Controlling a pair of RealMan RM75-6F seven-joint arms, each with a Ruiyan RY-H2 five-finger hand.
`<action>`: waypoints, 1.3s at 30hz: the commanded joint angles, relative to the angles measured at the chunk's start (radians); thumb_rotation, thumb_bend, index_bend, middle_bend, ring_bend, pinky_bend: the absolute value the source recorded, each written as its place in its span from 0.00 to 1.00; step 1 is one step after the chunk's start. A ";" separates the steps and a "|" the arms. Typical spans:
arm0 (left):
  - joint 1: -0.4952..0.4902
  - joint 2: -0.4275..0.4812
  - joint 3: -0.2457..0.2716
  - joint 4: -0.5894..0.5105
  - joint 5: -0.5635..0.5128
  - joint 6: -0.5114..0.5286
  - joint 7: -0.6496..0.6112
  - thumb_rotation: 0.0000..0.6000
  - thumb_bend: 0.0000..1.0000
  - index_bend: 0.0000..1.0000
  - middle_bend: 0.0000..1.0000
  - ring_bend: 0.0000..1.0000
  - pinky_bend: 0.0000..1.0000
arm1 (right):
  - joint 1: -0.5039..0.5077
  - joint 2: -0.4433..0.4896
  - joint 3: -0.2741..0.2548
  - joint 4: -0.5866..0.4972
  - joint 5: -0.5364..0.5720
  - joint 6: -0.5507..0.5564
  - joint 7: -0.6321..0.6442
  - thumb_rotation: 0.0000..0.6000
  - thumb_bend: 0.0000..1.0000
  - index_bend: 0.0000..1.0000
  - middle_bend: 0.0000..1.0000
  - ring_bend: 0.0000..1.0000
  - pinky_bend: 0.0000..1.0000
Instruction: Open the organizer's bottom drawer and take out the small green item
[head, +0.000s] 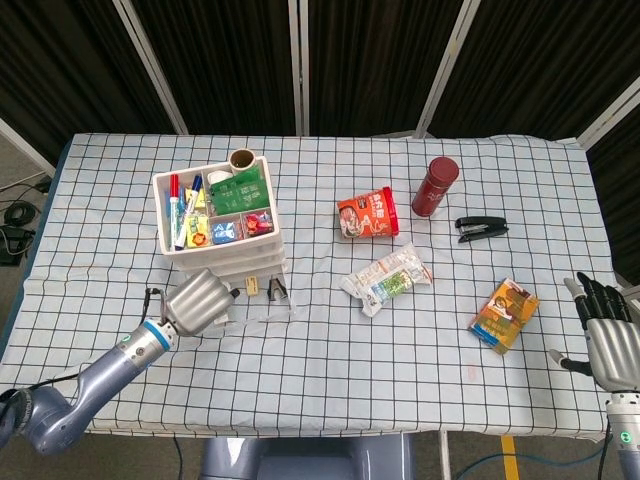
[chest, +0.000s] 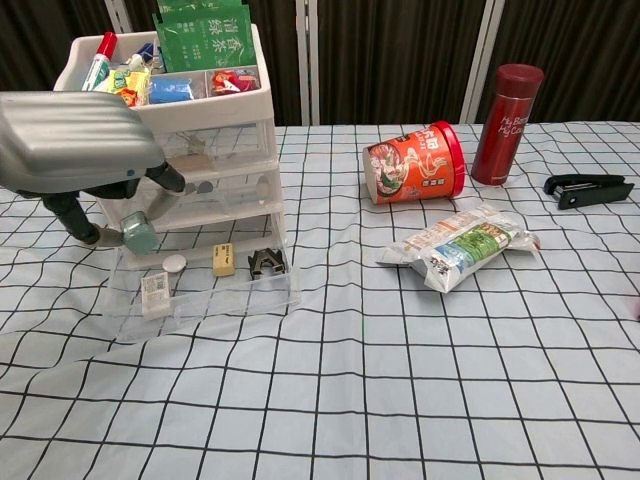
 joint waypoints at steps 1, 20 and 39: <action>0.039 0.034 0.025 -0.019 0.042 0.037 -0.026 1.00 0.50 0.66 1.00 0.97 0.85 | -0.001 0.000 -0.001 -0.002 -0.002 0.001 -0.002 1.00 0.00 0.00 0.00 0.00 0.00; 0.245 0.044 0.092 0.210 0.122 0.157 -0.256 1.00 0.50 0.66 1.00 0.97 0.85 | 0.002 -0.021 -0.028 -0.017 -0.041 0.000 -0.066 1.00 0.00 0.00 0.00 0.00 0.00; 0.307 -0.182 0.006 0.533 0.088 0.117 -0.397 1.00 0.45 0.43 1.00 0.97 0.85 | 0.002 -0.030 -0.036 -0.020 -0.050 0.002 -0.090 1.00 0.00 0.00 0.00 0.00 0.00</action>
